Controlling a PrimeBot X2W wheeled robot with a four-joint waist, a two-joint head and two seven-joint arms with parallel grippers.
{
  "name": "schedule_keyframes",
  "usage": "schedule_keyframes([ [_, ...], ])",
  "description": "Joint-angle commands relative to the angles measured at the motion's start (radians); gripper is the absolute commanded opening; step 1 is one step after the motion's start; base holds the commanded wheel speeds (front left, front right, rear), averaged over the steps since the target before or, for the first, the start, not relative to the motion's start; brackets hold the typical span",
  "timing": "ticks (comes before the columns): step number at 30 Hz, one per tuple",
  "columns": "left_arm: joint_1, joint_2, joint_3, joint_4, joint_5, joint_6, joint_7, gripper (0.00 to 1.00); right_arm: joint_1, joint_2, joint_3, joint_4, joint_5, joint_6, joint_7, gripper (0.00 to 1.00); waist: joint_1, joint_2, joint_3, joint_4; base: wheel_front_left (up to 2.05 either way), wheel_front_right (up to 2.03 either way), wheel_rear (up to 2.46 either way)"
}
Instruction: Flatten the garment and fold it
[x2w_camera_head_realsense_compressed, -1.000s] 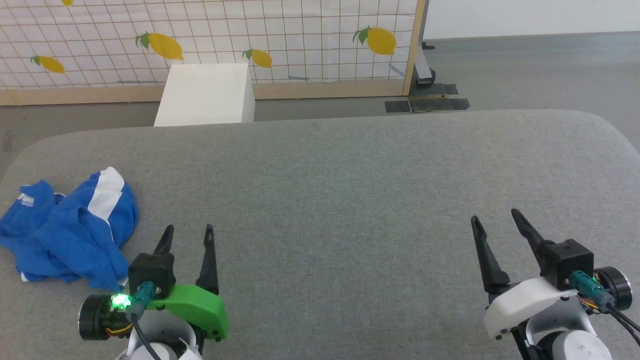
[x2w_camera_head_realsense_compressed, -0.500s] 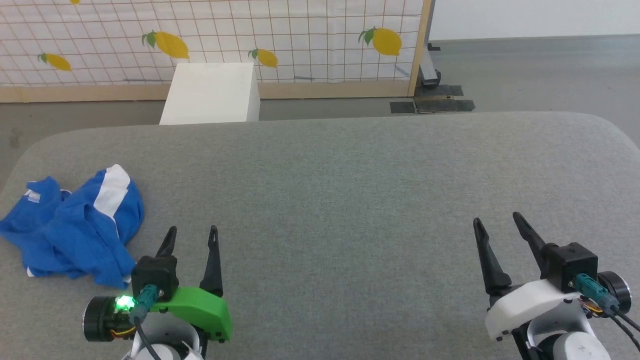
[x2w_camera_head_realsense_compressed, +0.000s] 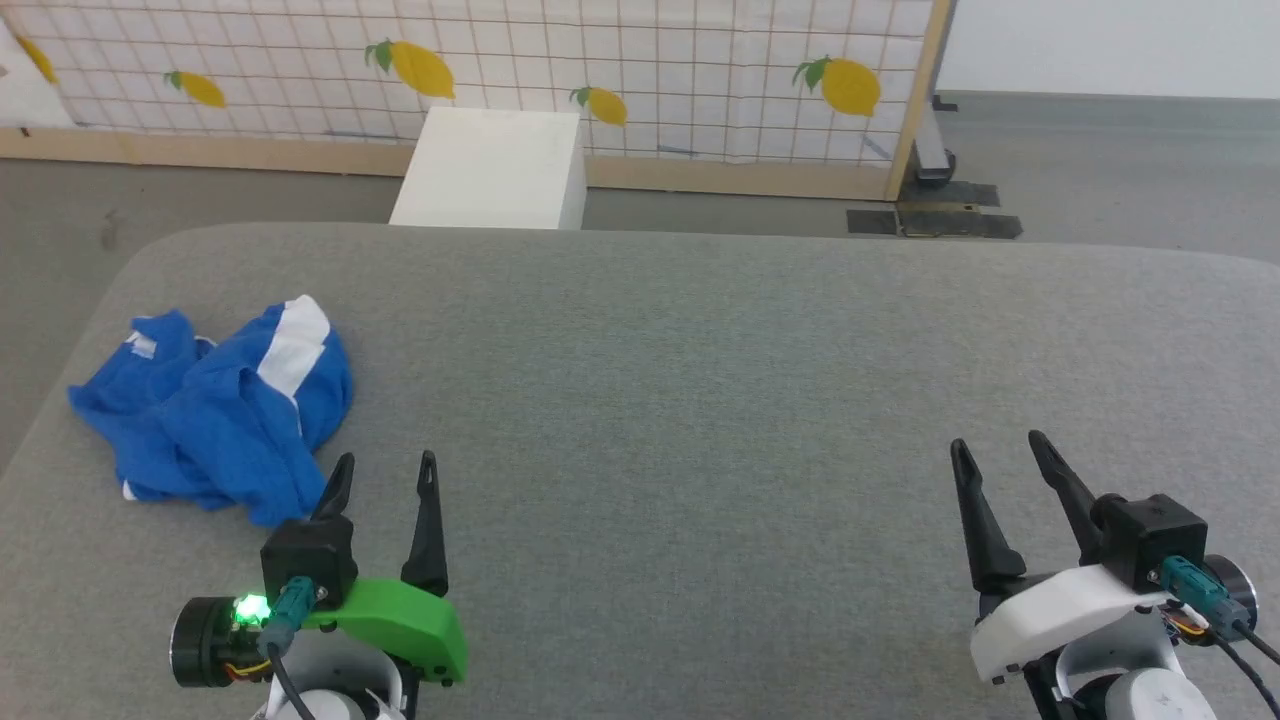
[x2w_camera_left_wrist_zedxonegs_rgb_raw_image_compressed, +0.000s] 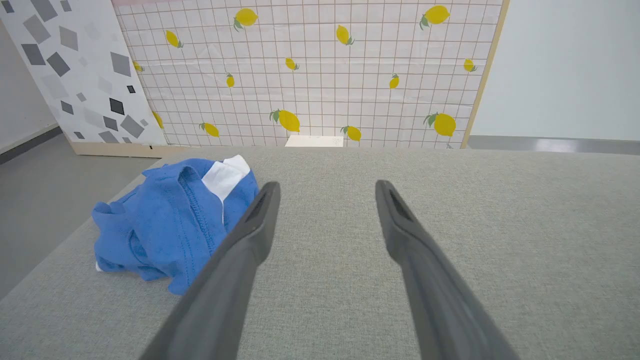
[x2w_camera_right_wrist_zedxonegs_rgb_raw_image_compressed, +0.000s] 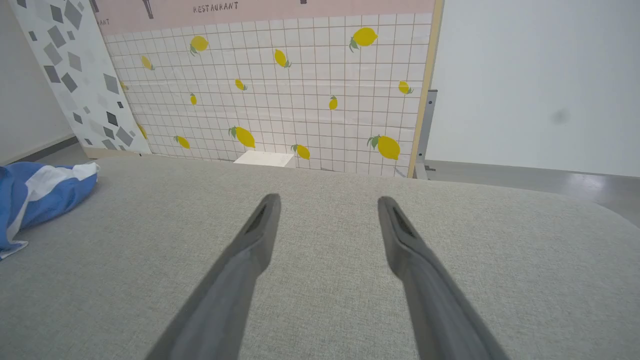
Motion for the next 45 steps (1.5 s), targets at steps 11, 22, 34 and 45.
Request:
schedule_keyframes([
  [11,0.004,-0.002,-0.007,0.011,-0.023,0.014,-0.033,1.00,0.021,0.000,-0.003,0.028,0.036,-0.001,-0.031,1.00,0.0000,0.0000,0.002,0.089,0.00,0.00,0.00],
  [22,0.008,-0.002,-0.013,0.018,-0.034,0.025,-0.055,1.00,0.026,0.000,-0.001,0.050,0.059,-0.001,-0.053,1.00,0.0000,0.0000,-0.001,0.156,0.00,0.00,0.00],
  [34,0.012,-0.003,-0.021,0.024,-0.051,0.040,-0.080,1.00,0.028,0.000,-0.003,0.074,0.078,-0.001,-0.078,1.00,0.0000,0.0000,0.002,0.214,0.00,0.00,0.00],
  [45,0.013,-0.003,-0.030,0.026,-0.065,0.054,-0.103,1.00,0.030,0.000,-0.007,0.095,0.087,-0.001,-0.100,1.00,0.0000,0.0000,0.006,0.254,0.00,0.00,0.00],
])
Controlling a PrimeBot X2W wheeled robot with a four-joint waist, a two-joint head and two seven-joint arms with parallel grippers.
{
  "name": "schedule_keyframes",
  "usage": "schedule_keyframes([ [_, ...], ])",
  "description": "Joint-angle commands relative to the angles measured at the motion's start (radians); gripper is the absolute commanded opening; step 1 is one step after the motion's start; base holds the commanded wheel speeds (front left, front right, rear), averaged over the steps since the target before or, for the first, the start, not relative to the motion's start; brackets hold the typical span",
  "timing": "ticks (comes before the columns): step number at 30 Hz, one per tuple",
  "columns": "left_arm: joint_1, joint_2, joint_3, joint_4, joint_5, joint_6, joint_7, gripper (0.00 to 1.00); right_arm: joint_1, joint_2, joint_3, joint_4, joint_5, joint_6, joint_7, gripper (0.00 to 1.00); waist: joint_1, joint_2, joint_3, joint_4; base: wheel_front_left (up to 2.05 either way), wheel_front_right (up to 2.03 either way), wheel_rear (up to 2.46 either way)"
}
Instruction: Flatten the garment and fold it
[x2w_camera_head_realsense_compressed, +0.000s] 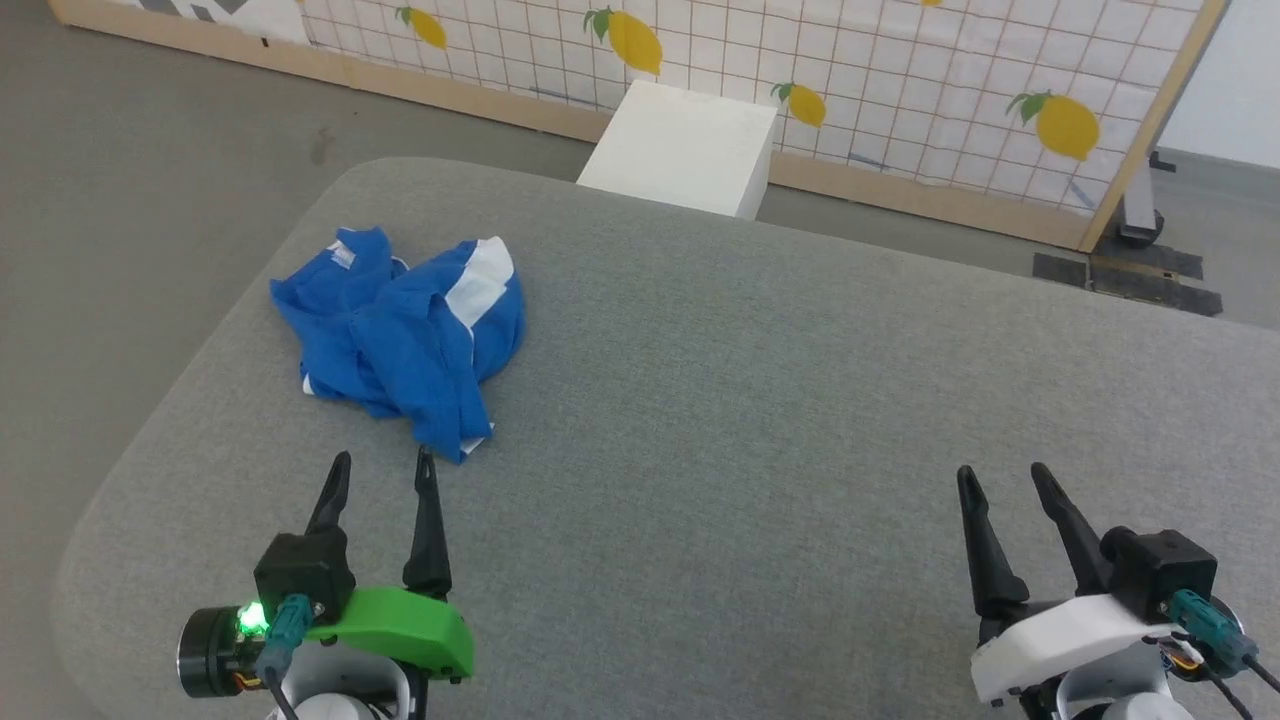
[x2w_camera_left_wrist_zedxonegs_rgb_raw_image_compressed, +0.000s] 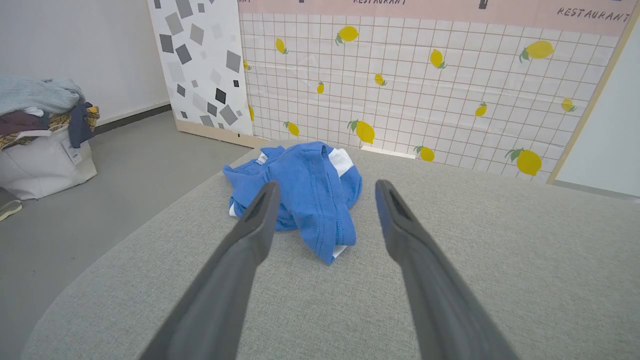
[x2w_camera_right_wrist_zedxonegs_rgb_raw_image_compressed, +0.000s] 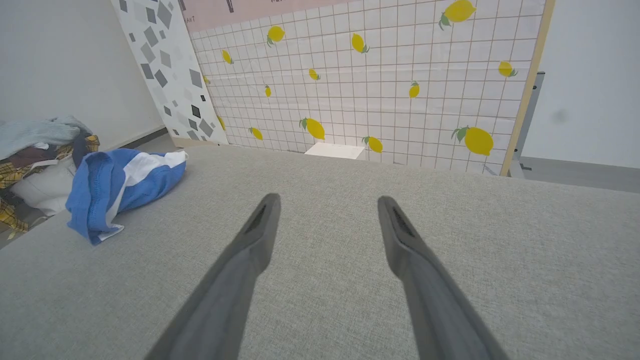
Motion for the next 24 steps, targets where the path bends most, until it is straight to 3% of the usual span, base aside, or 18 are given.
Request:
schedule_keyframes([
  [1,0.013,-0.003,-0.004,0.005,-0.012,0.010,-0.012,1.00,0.014,0.000,-0.003,0.008,0.004,-0.001,-0.013,1.00,0.0000,0.0000,0.000,0.007,0.00,0.00,0.00],
  [24,0.015,-0.004,-0.017,0.025,-0.028,0.025,-0.061,1.00,0.024,0.000,-0.005,0.048,0.013,-0.001,-0.061,1.00,0.0000,0.0000,-0.010,0.089,0.00,0.00,0.00],
])
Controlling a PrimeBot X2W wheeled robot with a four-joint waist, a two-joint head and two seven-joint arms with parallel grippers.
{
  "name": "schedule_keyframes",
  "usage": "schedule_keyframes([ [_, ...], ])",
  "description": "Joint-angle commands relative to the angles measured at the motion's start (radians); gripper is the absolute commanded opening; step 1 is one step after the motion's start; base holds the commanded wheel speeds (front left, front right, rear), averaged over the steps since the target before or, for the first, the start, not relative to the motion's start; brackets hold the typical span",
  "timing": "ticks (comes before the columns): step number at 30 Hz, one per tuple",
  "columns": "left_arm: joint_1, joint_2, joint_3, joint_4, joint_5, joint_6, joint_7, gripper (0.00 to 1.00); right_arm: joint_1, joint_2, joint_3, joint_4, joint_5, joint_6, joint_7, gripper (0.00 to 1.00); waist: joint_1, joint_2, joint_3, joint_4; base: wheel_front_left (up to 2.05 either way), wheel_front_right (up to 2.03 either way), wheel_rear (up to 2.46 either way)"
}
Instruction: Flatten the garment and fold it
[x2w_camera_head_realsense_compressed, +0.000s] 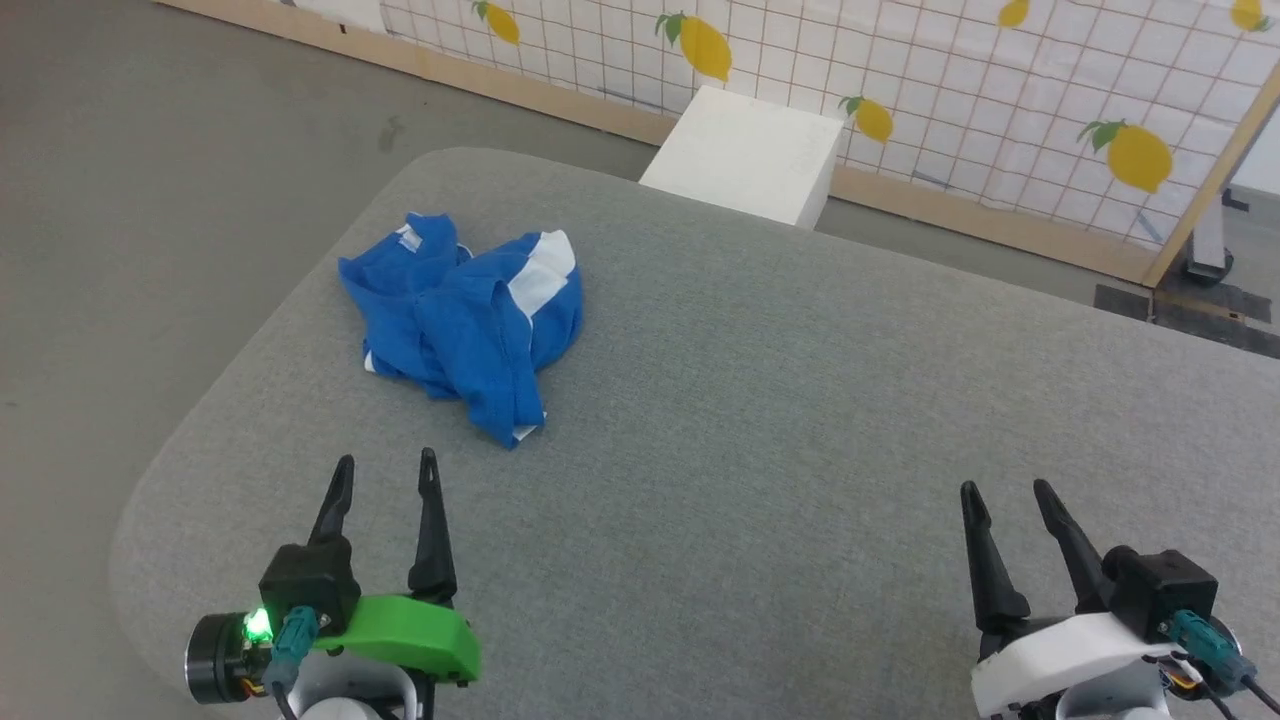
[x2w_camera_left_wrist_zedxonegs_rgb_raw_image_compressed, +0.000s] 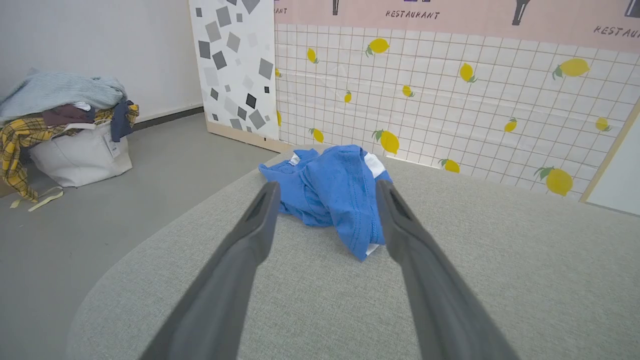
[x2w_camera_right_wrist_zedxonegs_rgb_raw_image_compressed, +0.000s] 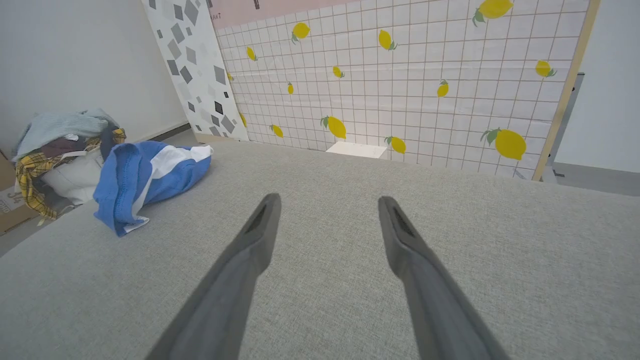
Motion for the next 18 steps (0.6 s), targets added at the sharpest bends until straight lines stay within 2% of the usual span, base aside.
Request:
schedule_keyframes([
  [1,0.015,-0.004,-0.001,0.003,-0.014,0.005,-0.011,1.00,0.016,0.000,-0.003,0.007,0.009,-0.001,-0.010,1.00,0.0000,0.0000,-0.001,0.008,0.00,0.00,0.00],
  [18,0.017,-0.004,-0.014,0.016,-0.035,0.020,-0.046,1.00,0.020,0.001,-0.009,0.037,0.034,-0.002,-0.040,1.00,0.0000,0.0000,0.005,0.045,0.00,0.00,0.00],
])
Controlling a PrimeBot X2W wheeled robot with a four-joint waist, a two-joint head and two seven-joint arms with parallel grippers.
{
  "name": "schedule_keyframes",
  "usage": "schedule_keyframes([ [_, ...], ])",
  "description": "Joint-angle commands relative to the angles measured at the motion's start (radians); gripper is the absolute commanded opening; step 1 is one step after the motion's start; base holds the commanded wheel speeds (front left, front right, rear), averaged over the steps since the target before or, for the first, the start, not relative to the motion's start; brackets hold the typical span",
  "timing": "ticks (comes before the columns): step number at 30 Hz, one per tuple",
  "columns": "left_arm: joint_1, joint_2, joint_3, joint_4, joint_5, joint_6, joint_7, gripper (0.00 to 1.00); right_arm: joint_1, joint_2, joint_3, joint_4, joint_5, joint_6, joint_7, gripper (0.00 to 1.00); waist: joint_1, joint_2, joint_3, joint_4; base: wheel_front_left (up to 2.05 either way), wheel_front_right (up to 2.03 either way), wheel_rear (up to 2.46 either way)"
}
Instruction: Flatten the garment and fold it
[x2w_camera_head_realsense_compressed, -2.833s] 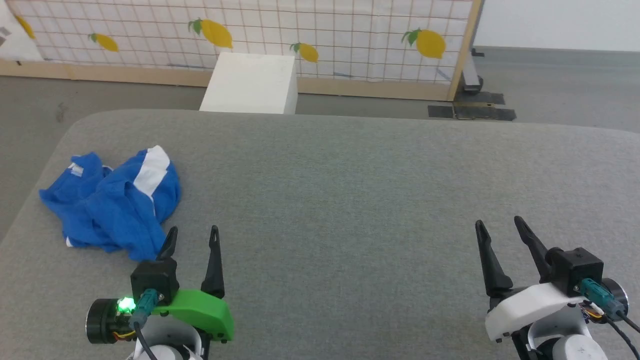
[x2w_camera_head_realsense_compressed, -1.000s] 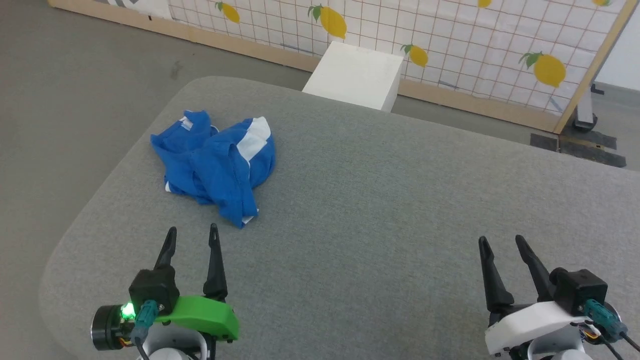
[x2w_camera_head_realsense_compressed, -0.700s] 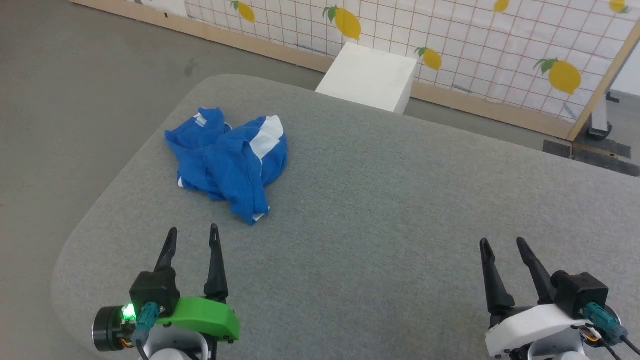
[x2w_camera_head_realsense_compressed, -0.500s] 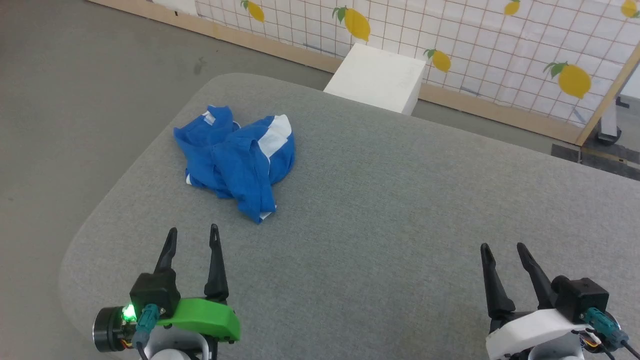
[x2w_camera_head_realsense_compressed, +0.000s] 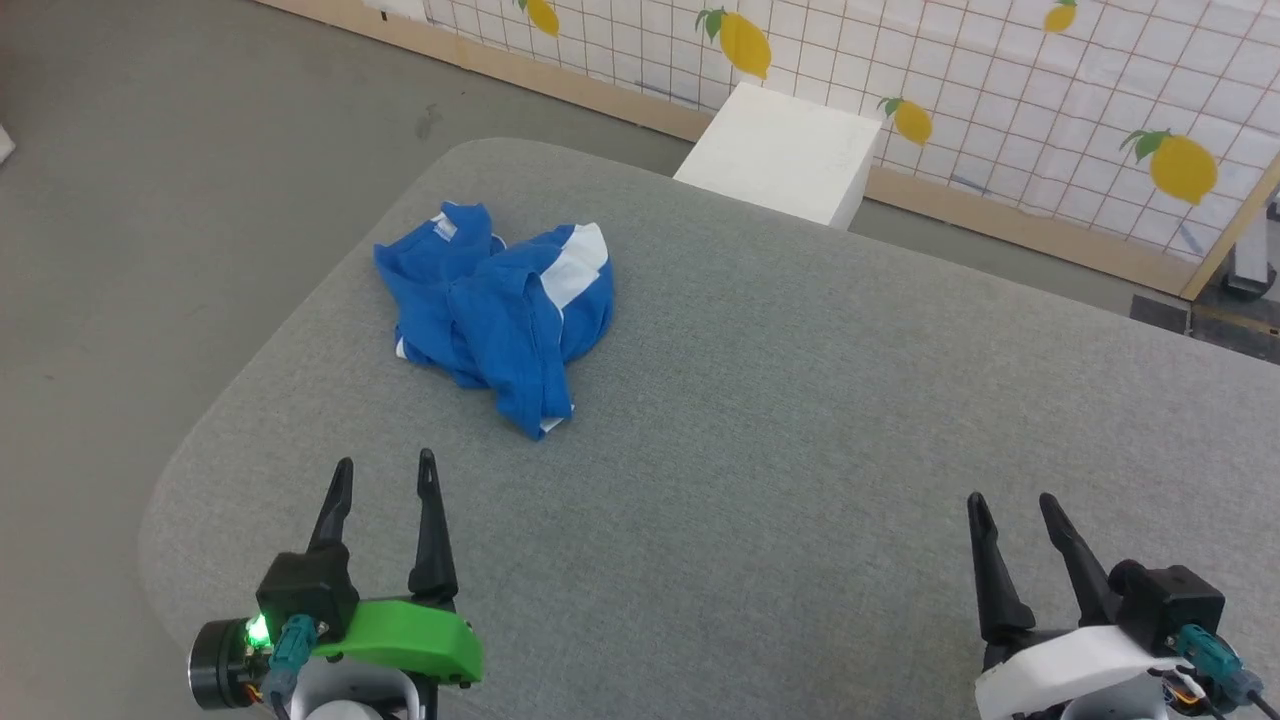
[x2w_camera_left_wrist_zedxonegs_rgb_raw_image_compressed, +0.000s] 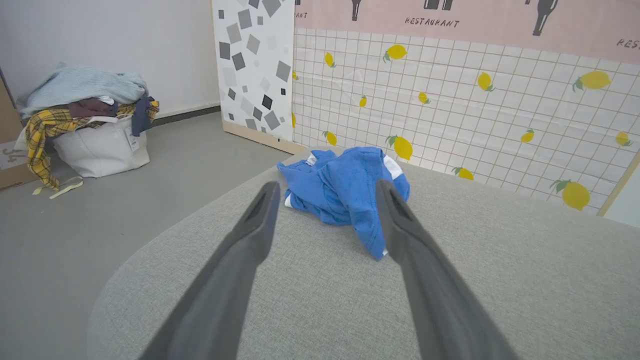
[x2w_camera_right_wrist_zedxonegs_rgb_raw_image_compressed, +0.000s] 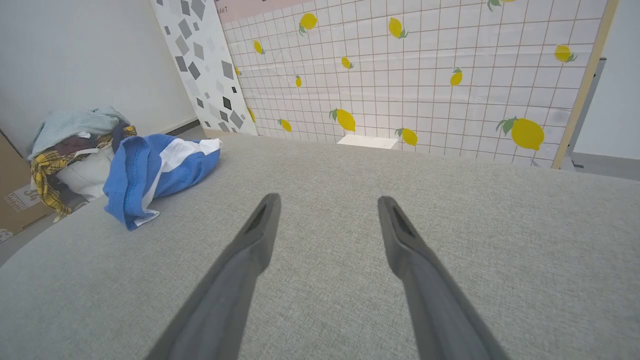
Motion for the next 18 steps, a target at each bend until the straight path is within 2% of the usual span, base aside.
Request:
schedule_keyframes([
  [1,0.016,-0.005,-0.005,0.006,-0.006,0.008,-0.011,1.00,0.011,0.001,-0.002,0.008,0.012,-0.002,-0.014,1.00,0.0000,0.0000,0.000,0.001,0.00,0.00,0.00],
  [7,0.010,-0.005,-0.004,0.008,-0.008,0.006,-0.012,1.00,0.009,0.001,-0.005,0.009,0.014,-0.002,-0.014,1.00,0.0000,0.0000,0.002,-0.016,0.00,0.00,0.00],
  [10,-0.013,-0.005,0.011,0.006,-0.048,0.002,-0.012,1.00,0.005,0.001,-0.008,0.008,0.013,-0.002,-0.009,1.00,0.0000,0.0000,0.010,-0.028,0.00,0.00,0.00],
  [16,-0.169,0.014,0.070,0.077,-0.103,-0.046,-0.009,1.00,-0.027,0.001,-0.014,-0.022,-0.016,-0.002,0.015,1.00,0.0000,0.0000,0.066,-0.087,0.00,0.00,0.00],
  [18,-0.244,0.034,0.085,0.140,-0.137,-0.072,0.034,1.00,-0.041,0.001,-0.017,-0.038,-0.029,-0.002,0.029,1.00,0.0000,0.0000,0.100,-0.118,0.00,0.00,0.00],
])
